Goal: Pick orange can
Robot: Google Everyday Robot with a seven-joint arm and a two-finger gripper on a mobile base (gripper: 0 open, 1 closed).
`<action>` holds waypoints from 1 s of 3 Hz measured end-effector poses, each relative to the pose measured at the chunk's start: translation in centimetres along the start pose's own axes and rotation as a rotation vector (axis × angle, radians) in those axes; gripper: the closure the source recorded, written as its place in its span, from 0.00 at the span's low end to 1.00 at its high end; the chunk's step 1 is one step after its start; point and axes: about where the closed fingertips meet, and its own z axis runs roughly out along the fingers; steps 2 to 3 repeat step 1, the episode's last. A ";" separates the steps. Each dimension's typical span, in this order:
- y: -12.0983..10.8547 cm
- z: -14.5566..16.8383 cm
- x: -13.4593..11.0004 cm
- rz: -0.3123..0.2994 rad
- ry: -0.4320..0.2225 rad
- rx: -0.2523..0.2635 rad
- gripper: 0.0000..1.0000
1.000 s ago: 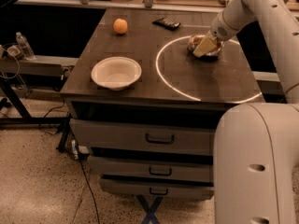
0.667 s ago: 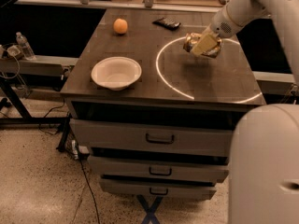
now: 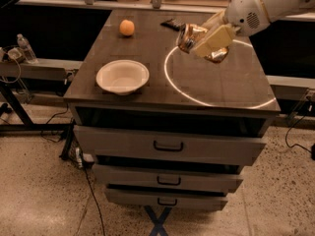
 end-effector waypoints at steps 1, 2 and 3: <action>-0.7 0.5 0.4 0.002 0.013 0.006 1.00; -0.7 0.5 0.4 0.002 0.013 0.006 1.00; -0.7 0.5 0.4 0.002 0.013 0.006 1.00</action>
Offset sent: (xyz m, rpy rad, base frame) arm 0.0000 0.0000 0.0000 0.0000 0.0000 0.0000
